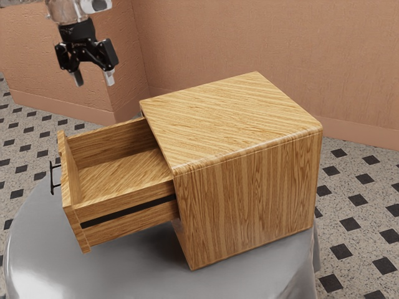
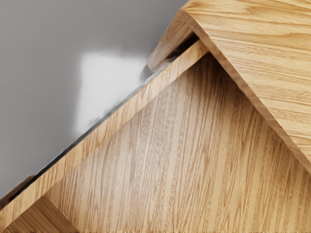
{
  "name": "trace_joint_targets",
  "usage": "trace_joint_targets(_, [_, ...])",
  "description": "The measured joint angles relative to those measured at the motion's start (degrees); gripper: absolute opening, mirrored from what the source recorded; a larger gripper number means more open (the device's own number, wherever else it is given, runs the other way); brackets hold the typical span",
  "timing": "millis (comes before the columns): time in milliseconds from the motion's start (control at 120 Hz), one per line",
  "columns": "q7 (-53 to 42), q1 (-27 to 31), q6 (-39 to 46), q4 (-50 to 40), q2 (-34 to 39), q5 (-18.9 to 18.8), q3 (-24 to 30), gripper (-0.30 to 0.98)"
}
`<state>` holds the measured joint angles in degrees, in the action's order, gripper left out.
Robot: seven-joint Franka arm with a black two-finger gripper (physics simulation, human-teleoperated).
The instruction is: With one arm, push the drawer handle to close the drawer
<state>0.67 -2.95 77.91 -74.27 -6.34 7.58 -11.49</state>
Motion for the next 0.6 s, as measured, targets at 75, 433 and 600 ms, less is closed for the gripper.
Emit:
trace_joint_targets(75, [0.36, -0.36, 0.35, -2.25, 0.59, -0.68, 0.05, 0.69])
trace_joint_targets(433, [-7.36, -20.5, 13.96, -51.11, 41.64, -27.41, -26.5, 0.56])
trace_joint_targets(600, [-14.67, -25.28, 18.36, -57.29, 46.17, -34.11, -29.2, 0.32])
